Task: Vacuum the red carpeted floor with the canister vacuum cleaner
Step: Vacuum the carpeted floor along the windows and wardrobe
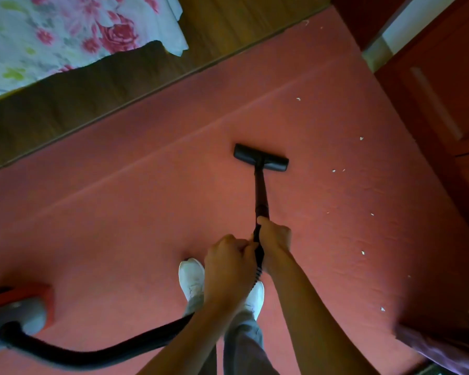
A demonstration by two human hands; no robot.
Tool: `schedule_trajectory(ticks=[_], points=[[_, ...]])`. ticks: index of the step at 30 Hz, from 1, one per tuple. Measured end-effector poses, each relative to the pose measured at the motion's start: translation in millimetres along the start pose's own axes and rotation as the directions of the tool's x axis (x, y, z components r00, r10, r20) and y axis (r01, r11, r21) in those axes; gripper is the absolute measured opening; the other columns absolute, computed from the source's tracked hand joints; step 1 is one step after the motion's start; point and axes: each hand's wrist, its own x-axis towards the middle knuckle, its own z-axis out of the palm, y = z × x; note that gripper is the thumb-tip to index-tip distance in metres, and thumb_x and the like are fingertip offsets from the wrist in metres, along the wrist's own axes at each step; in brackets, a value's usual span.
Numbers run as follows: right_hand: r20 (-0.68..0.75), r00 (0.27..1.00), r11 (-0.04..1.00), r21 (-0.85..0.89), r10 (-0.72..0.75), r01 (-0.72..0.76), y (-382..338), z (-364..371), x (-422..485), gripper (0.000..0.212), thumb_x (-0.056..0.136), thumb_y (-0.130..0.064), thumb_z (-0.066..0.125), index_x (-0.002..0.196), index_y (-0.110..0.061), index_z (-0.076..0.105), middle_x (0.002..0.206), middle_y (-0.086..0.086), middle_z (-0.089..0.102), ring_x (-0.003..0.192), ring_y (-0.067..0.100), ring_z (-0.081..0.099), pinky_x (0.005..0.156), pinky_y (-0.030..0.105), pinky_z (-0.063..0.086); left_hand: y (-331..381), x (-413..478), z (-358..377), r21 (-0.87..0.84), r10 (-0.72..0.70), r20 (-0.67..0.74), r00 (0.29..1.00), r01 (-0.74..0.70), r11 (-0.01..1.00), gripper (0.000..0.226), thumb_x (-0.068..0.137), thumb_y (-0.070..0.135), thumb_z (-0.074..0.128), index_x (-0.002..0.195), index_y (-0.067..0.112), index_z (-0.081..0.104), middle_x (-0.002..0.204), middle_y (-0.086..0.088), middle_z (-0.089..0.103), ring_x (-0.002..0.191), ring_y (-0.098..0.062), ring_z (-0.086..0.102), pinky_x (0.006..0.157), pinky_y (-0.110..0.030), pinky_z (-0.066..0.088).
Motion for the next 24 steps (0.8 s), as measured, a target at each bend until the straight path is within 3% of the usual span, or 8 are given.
schedule_trajectory(ticks=[5, 8, 12, 15, 21, 24], points=[[-0.005, 1.000, 0.996, 0.083, -0.015, 0.016, -38, 25, 15, 0.020, 0.091, -0.013, 0.061, 0.078, 0.001, 0.055, 0.057, 0.013, 0.054, 0.042, 0.024, 0.050, 0.042, 0.028, 0.041, 5, 23, -2, -0.048, 0.145, -0.020, 0.989, -0.146, 0.988, 0.024, 0.094, 0.010, 0.052, 0.099, 0.008, 0.076, 0.078, 0.002, 0.051, 0.059, -0.005, 0.043, 0.053, -0.011, 0.036], [-0.007, 0.999, 0.989, 0.144, -0.033, 0.034, -64, 41, 24, 0.021, 0.092, -0.010, 0.060, 0.077, 0.002, 0.053, 0.055, 0.013, 0.051, 0.041, 0.022, 0.047, 0.041, 0.027, 0.040, 15, 47, -8, -0.075, 0.209, -0.017, 0.978, -0.210, 0.975, 0.024, 0.089, 0.001, 0.051, 0.093, 0.005, 0.075, 0.077, 0.003, 0.046, 0.062, -0.008, 0.043, 0.058, -0.009, 0.035], [-0.031, 0.996, 0.983, 0.164, -0.083, 0.087, -87, 59, 35, 0.014, 0.089, -0.010, 0.056, 0.087, 0.005, 0.058, 0.058, 0.013, 0.055, 0.041, 0.022, 0.051, 0.042, 0.028, 0.043, 26, 78, -20, -0.081, 0.234, 0.017, 0.972, -0.232, 0.969, 0.036, 0.084, 0.018, 0.045, 0.099, 0.007, 0.076, 0.086, -0.010, 0.056, 0.081, -0.025, 0.056, 0.061, -0.018, 0.030], [-0.027, 0.997, 0.986, 0.145, -0.078, 0.081, -84, 59, 27, 0.016, 0.090, -0.011, 0.056, 0.087, 0.004, 0.060, 0.057, 0.013, 0.055, 0.039, 0.021, 0.051, 0.039, 0.025, 0.043, 23, 81, -35, -0.099, 0.262, 0.055, 0.963, -0.256, 0.962, 0.042, 0.078, 0.026, 0.042, 0.091, 0.007, 0.077, 0.091, -0.016, 0.064, 0.084, -0.026, 0.061, 0.073, -0.032, 0.044], [0.032, 0.999, 0.979, 0.204, 0.004, -0.011, -56, 49, -5, 0.018, 0.091, -0.010, 0.062, 0.079, 0.004, 0.058, 0.054, 0.013, 0.050, 0.041, 0.020, 0.045, 0.039, 0.025, 0.040, 14, 62, -52, -0.089, 0.155, 0.039, 0.987, -0.151, 0.984, 0.043, 0.080, 0.030, 0.045, 0.075, 0.000, 0.075, 0.075, -0.014, 0.068, 0.069, -0.022, 0.059, 0.067, -0.036, 0.044], [0.022, 0.999, 0.968, 0.246, 0.038, -0.042, -62, 57, -3, 0.018, 0.091, -0.011, 0.062, 0.084, 0.005, 0.058, 0.055, 0.014, 0.051, 0.041, 0.021, 0.046, 0.038, 0.024, 0.040, 17, 68, -53, -0.087, 0.127, 0.054, 0.990, -0.122, 0.989, 0.035, 0.089, 0.020, 0.049, 0.080, 0.001, 0.076, 0.083, -0.014, 0.067, 0.073, -0.023, 0.060, 0.065, -0.032, 0.045]])
